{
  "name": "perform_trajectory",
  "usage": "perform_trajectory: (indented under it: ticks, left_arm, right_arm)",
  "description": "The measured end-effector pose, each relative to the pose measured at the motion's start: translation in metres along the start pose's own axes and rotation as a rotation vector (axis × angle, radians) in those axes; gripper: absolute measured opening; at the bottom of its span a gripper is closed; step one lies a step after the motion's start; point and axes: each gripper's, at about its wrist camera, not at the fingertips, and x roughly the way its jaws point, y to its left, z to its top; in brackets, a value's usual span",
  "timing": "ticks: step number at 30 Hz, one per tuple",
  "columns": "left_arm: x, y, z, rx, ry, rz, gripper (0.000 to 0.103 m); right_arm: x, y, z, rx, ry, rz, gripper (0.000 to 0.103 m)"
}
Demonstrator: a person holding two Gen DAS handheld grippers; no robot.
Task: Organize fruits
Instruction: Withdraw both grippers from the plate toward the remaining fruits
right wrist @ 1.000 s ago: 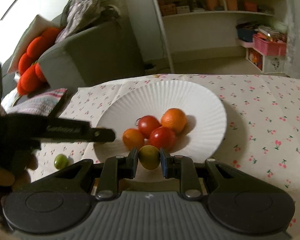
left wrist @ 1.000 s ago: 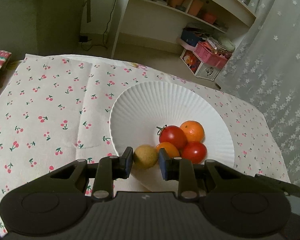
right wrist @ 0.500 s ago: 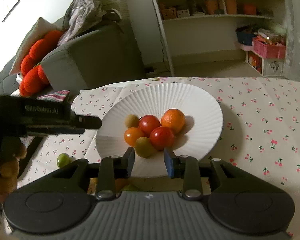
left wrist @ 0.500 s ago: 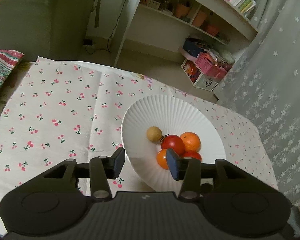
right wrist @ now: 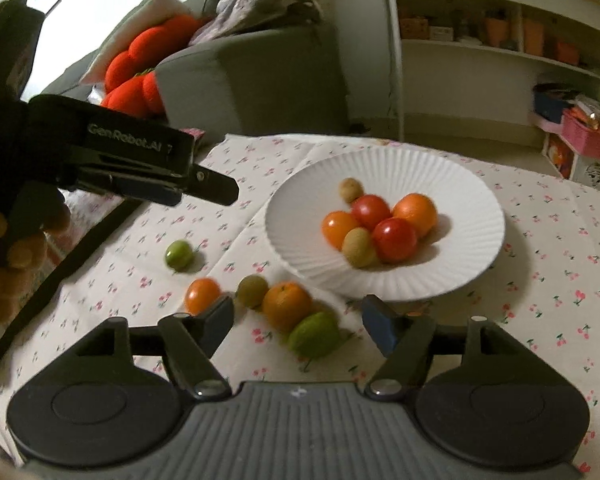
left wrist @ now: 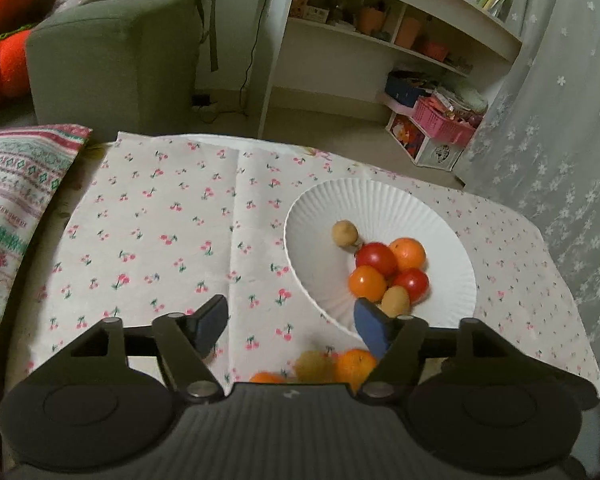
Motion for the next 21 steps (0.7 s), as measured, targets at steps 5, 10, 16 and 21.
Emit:
perform_trajectory:
  ticks: [5, 10, 16, 21]
  left_arm:
    - [-0.010, 0.001, -0.009, -0.014, 0.009, -0.002, 0.071]
    - [-0.013, 0.004, -0.015, -0.025, 0.033, 0.022, 0.082]
    - [-0.022, 0.007, -0.027, -0.055, 0.056, 0.024, 0.090]
    - [-0.023, 0.011, -0.033, -0.084, 0.079, 0.025, 0.090]
  right_arm:
    - [0.002, 0.005, -0.004, -0.009, 0.042, 0.036, 0.076]
    - [-0.003, 0.009, -0.008, -0.024, 0.046, 0.052, 0.086]
    - [-0.003, 0.010, -0.013, -0.030, 0.071, 0.066, 0.092]
    - [-0.006, 0.011, -0.016, -0.055, 0.078, 0.066, 0.097]
